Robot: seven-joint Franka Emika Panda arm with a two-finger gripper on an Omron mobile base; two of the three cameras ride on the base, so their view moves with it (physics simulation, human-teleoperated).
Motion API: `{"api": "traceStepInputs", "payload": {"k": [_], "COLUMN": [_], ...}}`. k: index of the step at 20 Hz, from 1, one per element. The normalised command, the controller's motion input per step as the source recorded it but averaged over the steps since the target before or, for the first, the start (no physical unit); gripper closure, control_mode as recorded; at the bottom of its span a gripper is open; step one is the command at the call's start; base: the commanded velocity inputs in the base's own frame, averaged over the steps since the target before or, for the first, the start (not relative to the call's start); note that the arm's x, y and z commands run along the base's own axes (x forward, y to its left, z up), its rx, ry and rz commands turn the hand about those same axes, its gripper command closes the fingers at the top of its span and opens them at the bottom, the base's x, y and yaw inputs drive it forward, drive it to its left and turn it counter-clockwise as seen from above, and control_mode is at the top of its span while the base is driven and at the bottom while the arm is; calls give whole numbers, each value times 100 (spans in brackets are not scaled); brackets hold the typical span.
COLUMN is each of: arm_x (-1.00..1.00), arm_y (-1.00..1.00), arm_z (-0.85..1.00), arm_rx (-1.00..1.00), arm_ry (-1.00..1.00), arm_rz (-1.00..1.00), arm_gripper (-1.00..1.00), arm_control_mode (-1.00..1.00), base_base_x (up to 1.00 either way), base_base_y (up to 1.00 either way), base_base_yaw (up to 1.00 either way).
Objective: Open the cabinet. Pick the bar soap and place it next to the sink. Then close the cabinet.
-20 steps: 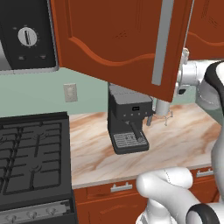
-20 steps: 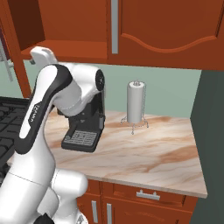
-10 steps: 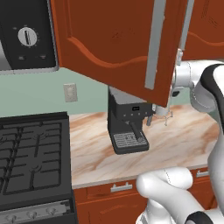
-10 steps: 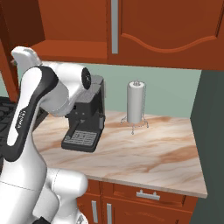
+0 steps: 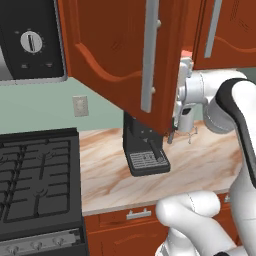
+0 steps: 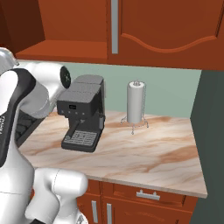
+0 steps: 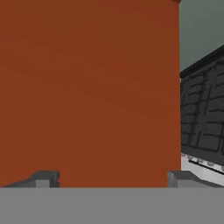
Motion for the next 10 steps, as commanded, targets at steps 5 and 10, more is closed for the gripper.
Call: {"api": "traceStepInputs", "payload": {"k": [5, 10], "arm_x": [-8, -10], "arm_y": [70, 76], "arm_z": [0, 0], "arm_rx": [0, 0], "arm_ry": [0, 0], "arm_rz": [3, 2], "arm_gripper": [-100, -100], "arm_control_mode": [-100, -100], "base_base_x": [0, 0], "base_base_y": [0, 0], "base_base_yaw": [0, 0]}}
